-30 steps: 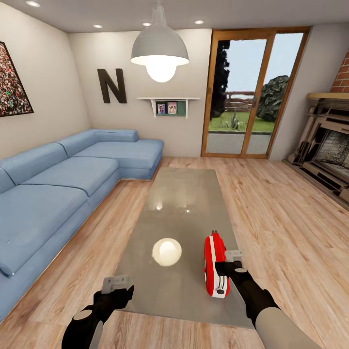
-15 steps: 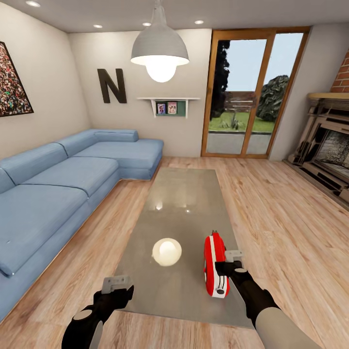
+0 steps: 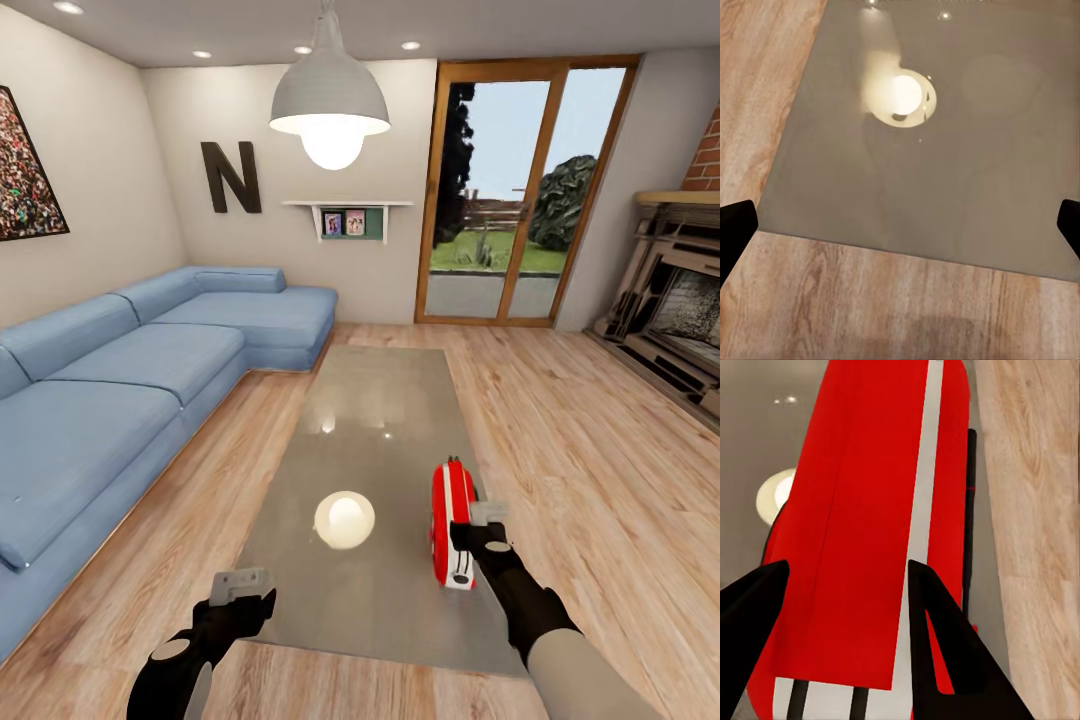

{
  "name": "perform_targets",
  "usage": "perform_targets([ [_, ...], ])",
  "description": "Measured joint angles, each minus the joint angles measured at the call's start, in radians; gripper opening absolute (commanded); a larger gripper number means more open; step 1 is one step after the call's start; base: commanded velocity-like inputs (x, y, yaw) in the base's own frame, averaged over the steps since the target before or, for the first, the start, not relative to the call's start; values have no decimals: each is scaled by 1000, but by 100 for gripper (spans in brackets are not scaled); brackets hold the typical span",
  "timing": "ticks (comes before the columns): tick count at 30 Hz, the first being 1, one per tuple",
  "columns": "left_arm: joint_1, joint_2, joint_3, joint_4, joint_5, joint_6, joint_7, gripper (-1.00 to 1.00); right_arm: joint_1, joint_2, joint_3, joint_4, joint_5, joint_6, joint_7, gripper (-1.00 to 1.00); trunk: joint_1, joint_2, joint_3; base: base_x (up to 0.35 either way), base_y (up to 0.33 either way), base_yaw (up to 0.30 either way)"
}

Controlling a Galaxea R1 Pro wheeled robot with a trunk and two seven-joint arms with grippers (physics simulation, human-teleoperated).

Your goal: Turn on the radio receiver that's on the table in the living room.

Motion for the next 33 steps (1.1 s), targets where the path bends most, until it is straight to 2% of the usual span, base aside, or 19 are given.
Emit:
perform_targets([
  [2,0,1,0,0,0,0,1,100,-1,-1,1,-63,8,7,0,-100,0,0,0,0,0,0],
  [5,0,1,0,0,0,0,0,100,0,-1,1,-75,0,9,0,-100,0,0,0,0,0,0],
  [33,0,1,1,-1,-1,0,1,100,1,2,4,-78,-3,9,2,-100,0,0,0,0,0,0],
])
